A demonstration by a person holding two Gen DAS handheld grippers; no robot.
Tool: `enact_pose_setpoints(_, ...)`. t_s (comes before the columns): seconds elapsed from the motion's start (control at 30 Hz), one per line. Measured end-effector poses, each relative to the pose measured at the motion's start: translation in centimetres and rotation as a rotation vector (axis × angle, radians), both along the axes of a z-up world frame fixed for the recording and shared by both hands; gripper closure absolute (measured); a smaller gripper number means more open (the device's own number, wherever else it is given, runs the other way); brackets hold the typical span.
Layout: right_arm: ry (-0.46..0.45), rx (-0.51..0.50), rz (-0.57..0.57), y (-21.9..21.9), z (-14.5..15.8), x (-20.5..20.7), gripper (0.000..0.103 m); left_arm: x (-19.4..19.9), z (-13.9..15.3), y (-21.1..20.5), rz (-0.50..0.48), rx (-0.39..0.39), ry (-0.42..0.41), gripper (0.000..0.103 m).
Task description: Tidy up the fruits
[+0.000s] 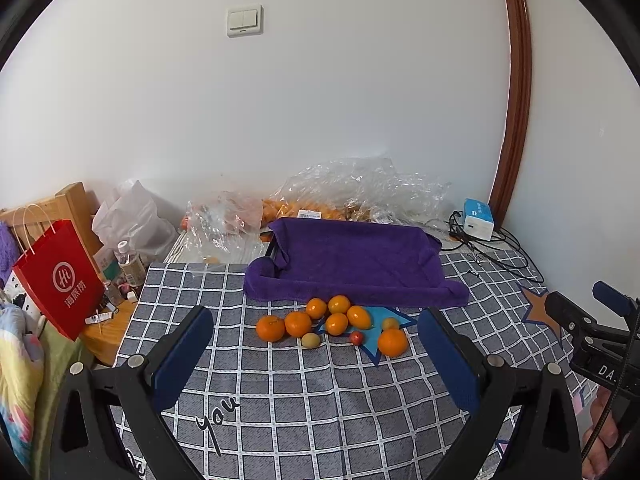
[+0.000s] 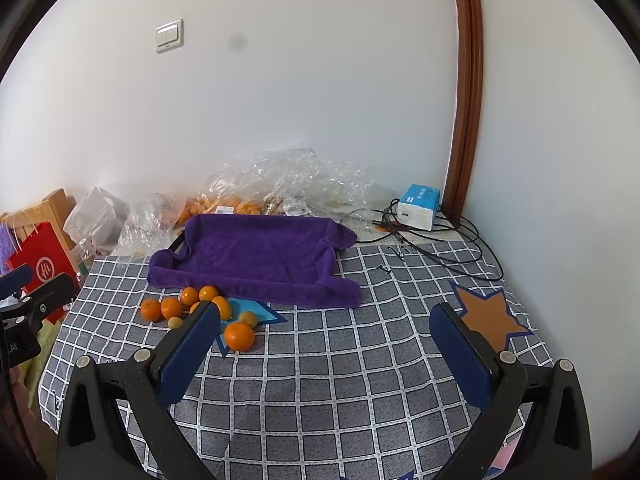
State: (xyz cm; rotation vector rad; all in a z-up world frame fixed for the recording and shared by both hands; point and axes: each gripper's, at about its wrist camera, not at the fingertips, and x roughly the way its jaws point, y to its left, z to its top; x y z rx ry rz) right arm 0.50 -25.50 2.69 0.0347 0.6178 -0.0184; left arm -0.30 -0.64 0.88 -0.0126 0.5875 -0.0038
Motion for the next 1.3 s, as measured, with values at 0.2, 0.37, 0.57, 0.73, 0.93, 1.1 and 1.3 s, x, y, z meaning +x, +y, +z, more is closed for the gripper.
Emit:
enact_pose_setpoints(0.2,0.0,0.005,-0.001,-0.13,-0.01,-0.08,0.0,-0.09,0.09,-0.09,-0.005,-0.002,-0.001,0.0)
enact_pose_setpoints(0.37,0.004,0.01,-0.001,-0.16,-0.04,0.04,0.0,-0.11,0.12,-0.21,-0.006,0.003,-0.001,0.0)
enact_pose_setpoints(0.57,0.008,0.005,0.005,0.11,-0.23,0.1,0.0,-0.08,0.23,-0.32,-0.003,0.008,-0.002,0.0)
enact_pose_setpoints(0.73,0.008,-0.005,0.009,0.31,-0.27,0.09,0.0,-0.16,0.25,-0.17,-0.005,0.005,-0.005,0.0)
enact_pose_setpoints(0.93,0.002,-0.003,0.012,0.43,-0.11,-0.12,0.0,-0.22,0.28,0.0,-0.004,0.002,-0.004,0.0)
enact_pose_setpoints(1.1,0.005,-0.004,0.016,0.54,-0.14,0.03,0.0,-0.33,0.25,0.0,-0.003,0.006,-0.003,0.0)
enact_pose_setpoints(1.3,0.006,-0.01,0.018,0.64,-0.24,-0.05,0.0,-0.26,0.2,-0.12,-0.002,0.004,-0.004,0.0)
